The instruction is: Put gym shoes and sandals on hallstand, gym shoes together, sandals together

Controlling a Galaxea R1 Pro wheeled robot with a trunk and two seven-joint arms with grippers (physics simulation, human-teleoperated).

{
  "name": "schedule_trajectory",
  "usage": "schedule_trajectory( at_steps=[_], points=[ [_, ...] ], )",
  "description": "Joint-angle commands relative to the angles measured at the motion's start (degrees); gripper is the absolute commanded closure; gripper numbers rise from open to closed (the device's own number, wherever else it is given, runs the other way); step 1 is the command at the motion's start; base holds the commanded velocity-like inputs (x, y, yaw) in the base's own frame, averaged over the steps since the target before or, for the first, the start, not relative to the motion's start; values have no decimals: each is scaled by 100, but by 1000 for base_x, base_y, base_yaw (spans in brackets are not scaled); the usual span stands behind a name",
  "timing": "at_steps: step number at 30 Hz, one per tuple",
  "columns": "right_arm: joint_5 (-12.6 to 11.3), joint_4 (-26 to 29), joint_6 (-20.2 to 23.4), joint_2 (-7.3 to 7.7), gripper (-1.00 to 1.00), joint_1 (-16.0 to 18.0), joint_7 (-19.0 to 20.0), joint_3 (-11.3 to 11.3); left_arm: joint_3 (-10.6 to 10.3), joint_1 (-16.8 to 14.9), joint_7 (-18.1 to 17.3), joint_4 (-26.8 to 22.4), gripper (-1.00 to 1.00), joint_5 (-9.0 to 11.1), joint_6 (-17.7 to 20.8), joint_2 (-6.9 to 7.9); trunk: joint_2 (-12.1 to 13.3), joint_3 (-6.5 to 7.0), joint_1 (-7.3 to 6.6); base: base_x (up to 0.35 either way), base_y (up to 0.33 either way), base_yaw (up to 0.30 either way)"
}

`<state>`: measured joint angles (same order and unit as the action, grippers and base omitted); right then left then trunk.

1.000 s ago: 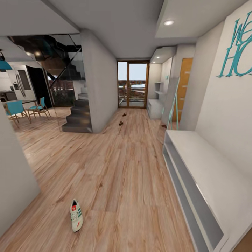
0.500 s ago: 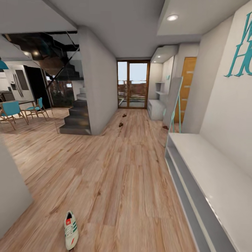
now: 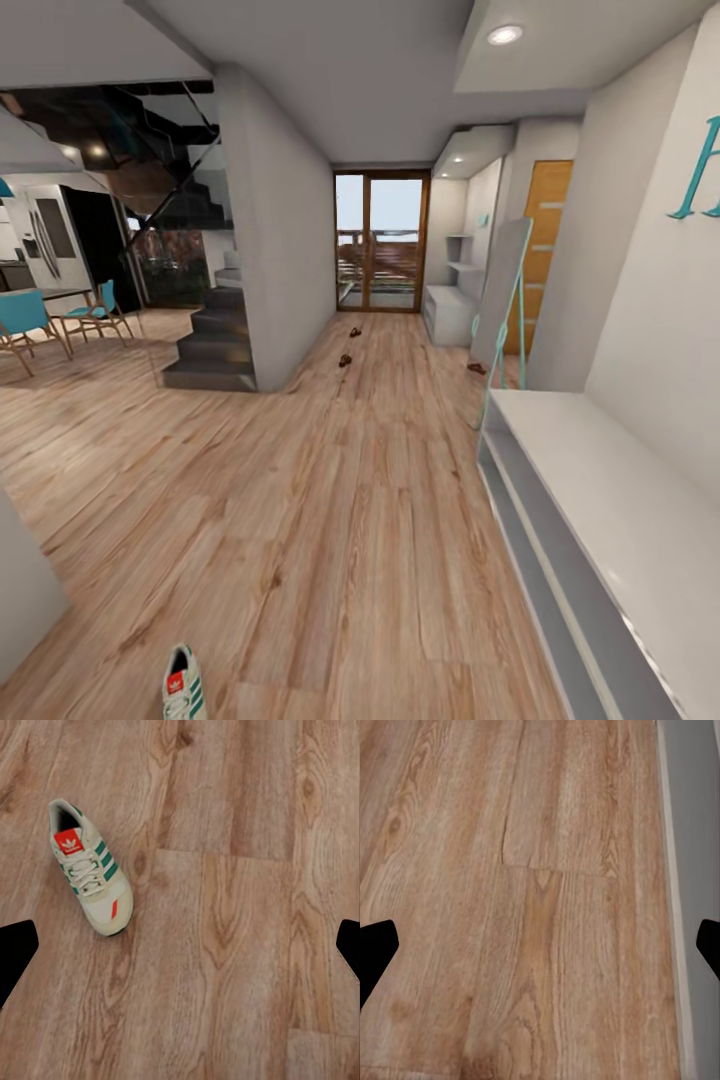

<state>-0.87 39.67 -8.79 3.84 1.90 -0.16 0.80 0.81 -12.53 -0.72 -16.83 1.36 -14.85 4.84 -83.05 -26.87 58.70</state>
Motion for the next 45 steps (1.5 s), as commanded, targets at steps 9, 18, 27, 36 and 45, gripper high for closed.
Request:
schedule_trajectory(
  at_steps=[9,18,27,36,45],
  points=[
    [-9,-3,-18,3,-100,3,-2,8,7,-4,-8,5,-100,14,-18,-1,-3,-6,3,339,0,0],
    [-9,-3,-18,3,-100,3,-2,8,7,-4,-8,5,-100,14,-18,-1,-3,-6,3,340,0,0],
    [-9,-3,-18,3,-100,3,-2,8,7,-4,-7,5,-100,14,-18,-1,-3,-6,3,339,0,0],
    [-9,-3,-18,3,-100,3,-2,8,7,-4,-7,5,-100,14,-18,2,-3,-6,3,340,0,0],
    [-9,-3,-18,3,-100,3,-2,8,7,-4,-7,5,-100,14,-18,0,-3,-6,3,340,0,0]
  ],
)
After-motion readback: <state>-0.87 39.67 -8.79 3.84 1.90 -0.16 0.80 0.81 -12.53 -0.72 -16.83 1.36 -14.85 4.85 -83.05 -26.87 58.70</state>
